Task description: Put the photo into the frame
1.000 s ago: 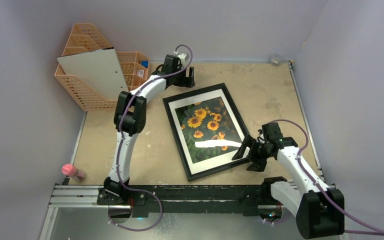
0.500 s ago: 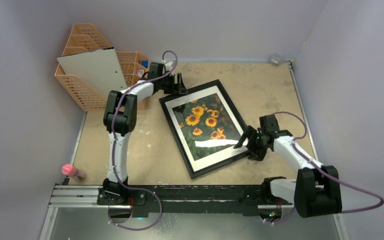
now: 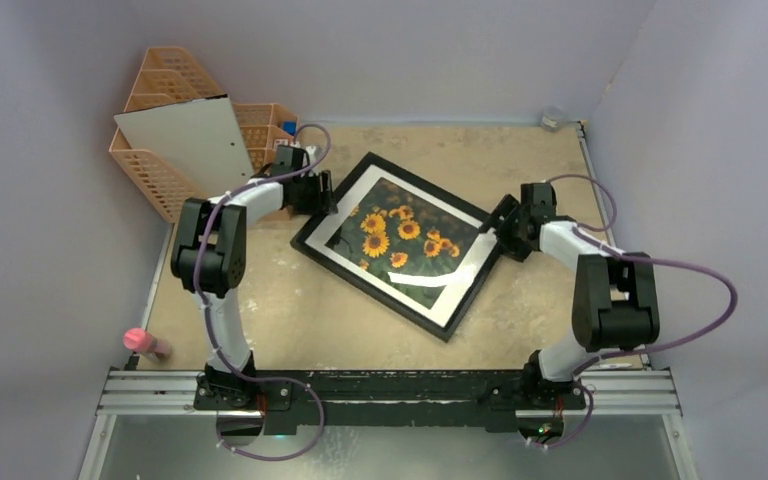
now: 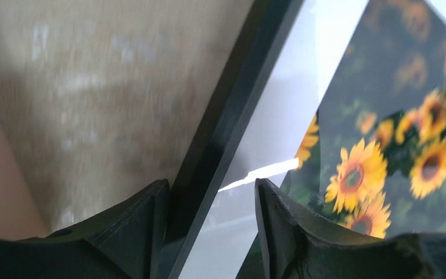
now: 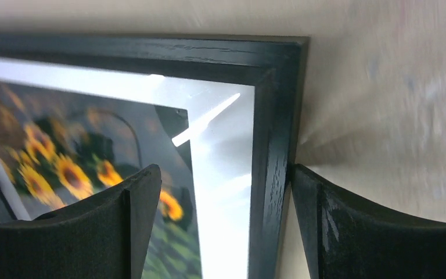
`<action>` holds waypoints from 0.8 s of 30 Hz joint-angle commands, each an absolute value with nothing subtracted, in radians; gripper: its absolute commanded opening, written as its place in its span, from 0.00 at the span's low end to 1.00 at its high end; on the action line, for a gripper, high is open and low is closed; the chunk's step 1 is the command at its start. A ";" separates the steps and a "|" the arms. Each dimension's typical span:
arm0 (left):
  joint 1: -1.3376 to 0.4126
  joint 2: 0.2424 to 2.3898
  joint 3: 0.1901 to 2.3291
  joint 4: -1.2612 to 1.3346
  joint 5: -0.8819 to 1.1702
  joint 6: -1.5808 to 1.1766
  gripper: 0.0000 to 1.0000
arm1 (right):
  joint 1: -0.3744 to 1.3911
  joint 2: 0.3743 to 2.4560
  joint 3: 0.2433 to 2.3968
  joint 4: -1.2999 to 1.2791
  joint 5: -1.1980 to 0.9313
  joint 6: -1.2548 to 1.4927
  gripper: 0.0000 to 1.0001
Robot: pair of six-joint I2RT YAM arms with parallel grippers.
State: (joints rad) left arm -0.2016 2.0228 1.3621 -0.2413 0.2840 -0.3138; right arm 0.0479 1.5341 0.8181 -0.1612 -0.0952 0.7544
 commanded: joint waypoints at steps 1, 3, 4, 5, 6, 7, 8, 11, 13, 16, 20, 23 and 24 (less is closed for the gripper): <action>-0.240 1.847 1.217 -0.296 0.361 -0.355 0.55 | 0.044 1.620 0.992 0.091 -0.201 0.755 0.82; -0.239 1.767 1.138 -0.293 0.349 -0.364 0.55 | 0.033 1.672 1.032 0.120 -0.250 0.734 0.82; -0.239 1.743 1.100 -0.291 0.350 -0.364 0.55 | 0.030 1.697 1.047 0.139 -0.277 0.725 0.81; -0.239 1.710 1.066 -0.287 0.344 -0.364 0.55 | 0.029 1.718 1.062 0.146 -0.300 0.715 0.81; -0.239 1.672 1.036 -0.290 0.332 -0.364 0.55 | 0.029 1.738 1.079 0.150 -0.319 0.706 0.81; -0.239 1.648 1.011 -0.297 0.322 -0.364 0.55 | 0.029 1.754 1.092 0.150 -0.337 0.700 0.81; -0.239 1.628 0.990 -0.306 0.319 -0.361 0.56 | 0.029 1.765 1.102 0.150 -0.348 0.697 0.80; -0.239 1.574 0.944 -0.323 0.307 -0.366 0.56 | 0.027 1.772 1.111 0.159 -0.364 0.694 0.80; -0.239 1.546 0.939 -0.344 0.274 -0.368 0.57 | 0.027 1.770 1.125 0.140 -0.355 0.695 0.80; -0.239 1.523 0.983 -0.409 0.175 -0.369 0.60 | 0.028 1.774 1.212 0.011 -0.281 0.708 0.81; -0.239 1.489 1.060 -0.505 -0.018 -0.368 0.67 | 0.027 1.747 1.277 -0.141 -0.095 0.747 0.82; -0.239 1.445 1.105 -0.564 -0.097 -0.364 0.69 | 0.026 1.691 1.265 -0.169 -0.052 0.744 0.82; -0.239 1.419 1.111 -0.573 -0.107 -0.364 0.70 | 0.027 1.667 1.253 -0.177 -0.048 0.740 0.82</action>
